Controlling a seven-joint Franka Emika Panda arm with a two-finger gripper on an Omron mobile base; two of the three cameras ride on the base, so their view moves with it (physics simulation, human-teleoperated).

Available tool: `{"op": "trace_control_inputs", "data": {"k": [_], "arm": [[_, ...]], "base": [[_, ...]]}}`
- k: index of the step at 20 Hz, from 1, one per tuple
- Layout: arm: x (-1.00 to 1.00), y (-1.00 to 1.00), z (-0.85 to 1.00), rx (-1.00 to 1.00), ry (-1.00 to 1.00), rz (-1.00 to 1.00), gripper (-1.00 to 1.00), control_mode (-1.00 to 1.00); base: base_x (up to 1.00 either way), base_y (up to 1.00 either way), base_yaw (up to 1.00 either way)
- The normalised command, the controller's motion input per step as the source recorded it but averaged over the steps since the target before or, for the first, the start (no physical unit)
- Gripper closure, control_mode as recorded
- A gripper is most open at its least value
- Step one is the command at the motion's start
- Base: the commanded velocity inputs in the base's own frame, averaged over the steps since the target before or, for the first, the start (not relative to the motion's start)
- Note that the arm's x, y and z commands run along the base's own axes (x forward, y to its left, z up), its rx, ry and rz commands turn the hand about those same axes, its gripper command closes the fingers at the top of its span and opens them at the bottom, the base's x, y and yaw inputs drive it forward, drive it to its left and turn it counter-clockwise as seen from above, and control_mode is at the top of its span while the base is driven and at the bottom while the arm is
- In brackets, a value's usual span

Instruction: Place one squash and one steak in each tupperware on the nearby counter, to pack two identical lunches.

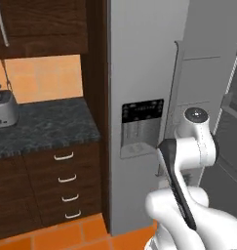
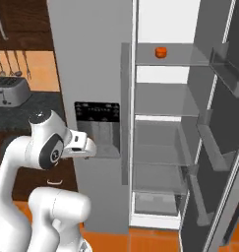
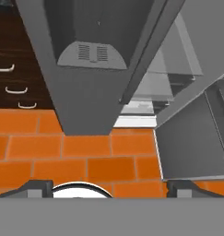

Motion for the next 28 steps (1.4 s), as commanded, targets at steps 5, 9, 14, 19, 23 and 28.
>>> {"op": "trace_control_inputs", "data": {"k": [5,9,14,19,23,28], "arm": [[0.00,0.00,0.00,0.00,0.00,0.00,-1.00,1.00],[0.00,0.00,0.00,0.00,0.00,0.00,-1.00,1.00],[0.00,0.00,0.00,0.00,0.00,0.00,-1.00,1.00],[0.00,0.00,0.00,0.00,0.00,0.00,-1.00,1.00],[0.00,0.00,0.00,0.00,0.00,0.00,-1.00,1.00],[0.42,0.00,0.13,0.02,0.00,0.00,-1.00,-1.00]], "base": [[0.39,-0.96,-0.13],[0.74,-0.38,0.00],[0.77,-0.08,0.01],[0.10,-0.55,0.00],[0.26,-0.26,0.00],[0.11,0.00,0.00]]}}
